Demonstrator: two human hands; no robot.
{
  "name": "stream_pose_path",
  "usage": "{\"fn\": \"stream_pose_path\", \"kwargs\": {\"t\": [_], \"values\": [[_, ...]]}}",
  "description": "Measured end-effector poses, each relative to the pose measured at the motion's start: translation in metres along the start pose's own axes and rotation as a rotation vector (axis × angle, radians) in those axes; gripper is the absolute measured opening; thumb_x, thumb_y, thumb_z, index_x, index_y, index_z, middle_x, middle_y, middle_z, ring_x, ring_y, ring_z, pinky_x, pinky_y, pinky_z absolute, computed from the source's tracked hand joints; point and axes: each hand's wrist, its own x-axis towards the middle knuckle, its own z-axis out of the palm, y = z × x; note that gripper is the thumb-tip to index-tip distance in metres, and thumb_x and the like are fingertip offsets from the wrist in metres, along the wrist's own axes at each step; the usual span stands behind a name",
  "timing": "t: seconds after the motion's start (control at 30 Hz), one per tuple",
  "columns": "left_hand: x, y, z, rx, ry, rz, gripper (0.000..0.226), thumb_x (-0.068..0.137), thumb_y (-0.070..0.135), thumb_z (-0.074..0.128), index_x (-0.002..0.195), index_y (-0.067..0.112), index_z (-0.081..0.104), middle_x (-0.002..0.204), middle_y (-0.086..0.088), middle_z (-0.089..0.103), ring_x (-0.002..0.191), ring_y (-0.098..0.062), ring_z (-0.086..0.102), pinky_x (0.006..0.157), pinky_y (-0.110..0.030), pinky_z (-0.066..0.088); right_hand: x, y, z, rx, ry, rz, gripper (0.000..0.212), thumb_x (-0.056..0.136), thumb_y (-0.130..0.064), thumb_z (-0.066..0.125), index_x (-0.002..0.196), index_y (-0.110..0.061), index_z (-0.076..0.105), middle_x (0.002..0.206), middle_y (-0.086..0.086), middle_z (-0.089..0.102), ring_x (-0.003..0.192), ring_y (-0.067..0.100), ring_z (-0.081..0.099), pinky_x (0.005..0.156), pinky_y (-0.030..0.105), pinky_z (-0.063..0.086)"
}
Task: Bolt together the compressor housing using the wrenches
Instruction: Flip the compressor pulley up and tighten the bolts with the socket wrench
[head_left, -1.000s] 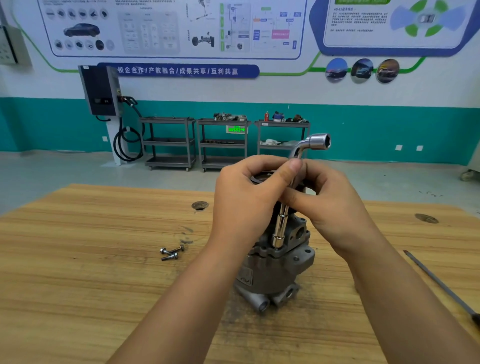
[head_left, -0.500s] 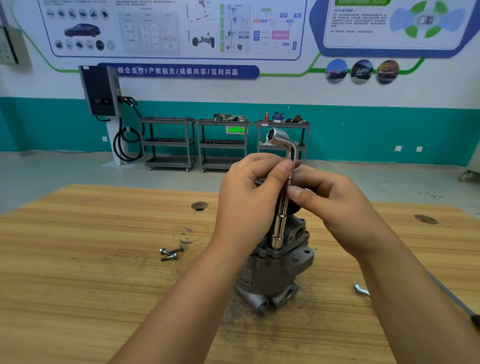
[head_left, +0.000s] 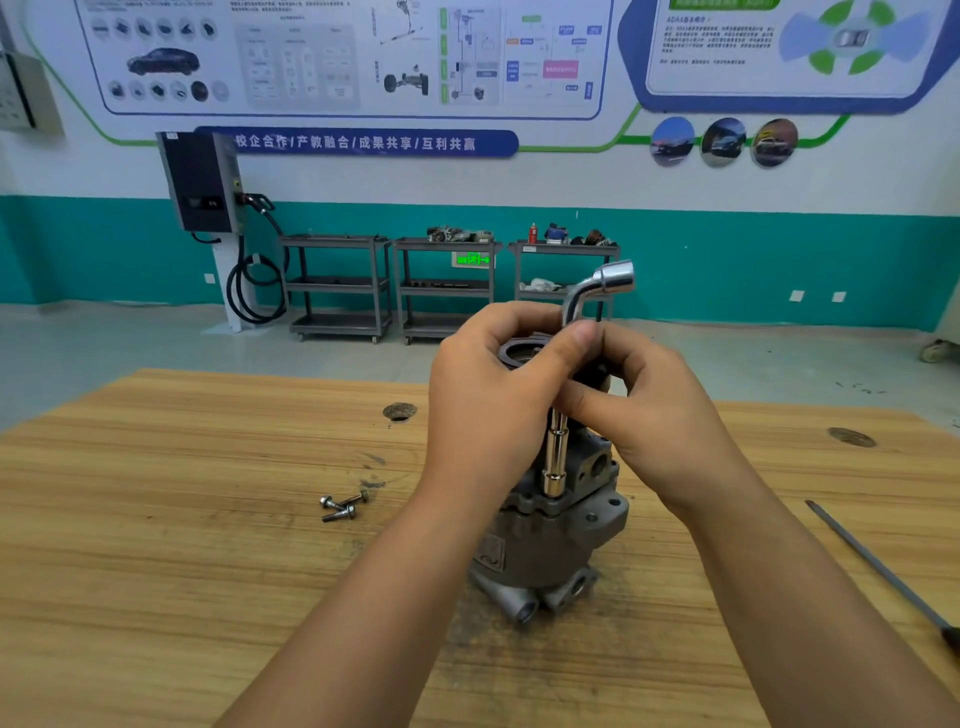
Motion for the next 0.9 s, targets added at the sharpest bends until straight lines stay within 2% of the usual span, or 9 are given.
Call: {"fn": "stream_pose_path", "kwargs": {"t": [0.13,0.27,0.33,0.4,0.47,0.57,0.67,0.77,0.9], "values": [[0.000,0.003,0.000,0.046,-0.057,0.028,0.012,0.090,0.018,0.060,0.094,0.018,0.071,0.093,0.003,0.071,0.094,-0.009,0.064,0.086,-0.035,0.051,0.000,-0.002,-0.009,0.018,-0.141,0.016,0.018,0.083,-0.026,0.056,0.095,-0.029,0.069,0.095,-0.010,0.066,0.098,0.012,0.060,0.082,0.029,0.048],[0.002,0.005,-0.002,0.021,-0.117,0.031,0.017,0.093,0.013,0.054,0.092,0.017,0.070,0.095,0.001,0.070,0.093,-0.008,0.064,0.087,-0.032,0.051,0.001,0.000,-0.010,0.038,-0.120,0.012,0.016,0.088,-0.012,0.061,0.084,-0.026,0.067,0.079,-0.015,0.065,0.080,0.004,0.059,0.073,0.023,0.045],[0.001,0.005,-0.002,0.006,-0.129,0.025,0.015,0.093,0.017,0.056,0.092,0.019,0.070,0.093,0.003,0.070,0.093,-0.007,0.064,0.086,-0.032,0.052,0.001,0.000,-0.007,0.047,-0.096,0.012,0.002,0.082,-0.019,0.066,0.080,-0.020,0.066,0.072,-0.016,0.063,0.072,0.001,0.058,0.069,0.021,0.046],[0.000,0.005,-0.001,-0.015,-0.114,0.018,0.008,0.089,0.023,0.062,0.090,0.025,0.069,0.089,0.008,0.071,0.089,-0.004,0.065,0.083,-0.027,0.053,0.000,0.000,-0.004,0.051,-0.052,-0.003,0.015,0.076,-0.026,0.069,0.082,-0.013,0.065,0.070,-0.015,0.063,0.069,-0.001,0.058,0.065,0.017,0.048],[0.000,0.004,-0.001,-0.022,-0.084,0.008,0.005,0.085,0.023,0.067,0.088,0.027,0.069,0.084,0.012,0.070,0.086,-0.001,0.065,0.079,-0.023,0.053,0.000,0.002,-0.001,0.015,-0.010,-0.019,0.013,0.078,-0.019,0.071,0.081,-0.009,0.063,0.068,-0.016,0.062,0.069,-0.002,0.057,0.063,0.012,0.046],[0.002,0.002,-0.001,0.019,-0.071,0.020,0.007,0.086,0.022,0.065,0.090,0.022,0.071,0.087,0.009,0.070,0.087,-0.002,0.064,0.081,-0.025,0.053,0.000,0.003,0.002,-0.023,0.033,-0.025,0.017,0.080,-0.013,0.071,0.071,-0.014,0.056,0.063,-0.020,0.058,0.065,-0.005,0.054,0.060,0.008,0.041],[0.002,0.003,-0.002,0.053,-0.099,0.033,0.010,0.090,0.020,0.060,0.092,0.019,0.070,0.090,0.005,0.070,0.089,-0.006,0.064,0.084,-0.032,0.052,0.000,0.001,-0.001,0.018,-0.038,-0.004,0.004,0.084,-0.020,0.066,0.081,-0.017,0.064,0.073,-0.017,0.063,0.074,-0.003,0.058,0.066,0.012,0.045],[0.003,0.004,-0.002,0.044,-0.129,0.037,0.016,0.094,0.016,0.054,0.093,0.016,0.070,0.094,-0.001,0.070,0.093,-0.013,0.064,0.087,-0.041,0.051,-0.001,0.000,-0.008,0.052,-0.130,0.011,0.017,0.082,-0.025,0.055,0.090,-0.030,0.070,0.091,-0.017,0.067,0.096,0.007,0.060,0.080,0.024,0.047],[0.003,0.004,-0.002,0.043,-0.177,0.026,0.021,0.096,0.015,0.049,0.095,0.015,0.071,0.095,-0.003,0.070,0.093,-0.013,0.065,0.086,-0.038,0.051,0.000,0.002,-0.012,0.067,-0.116,0.043,0.013,0.086,-0.015,0.063,0.086,-0.026,0.069,0.089,-0.014,0.067,0.088,0.006,0.062,0.078,0.025,0.046]]}}
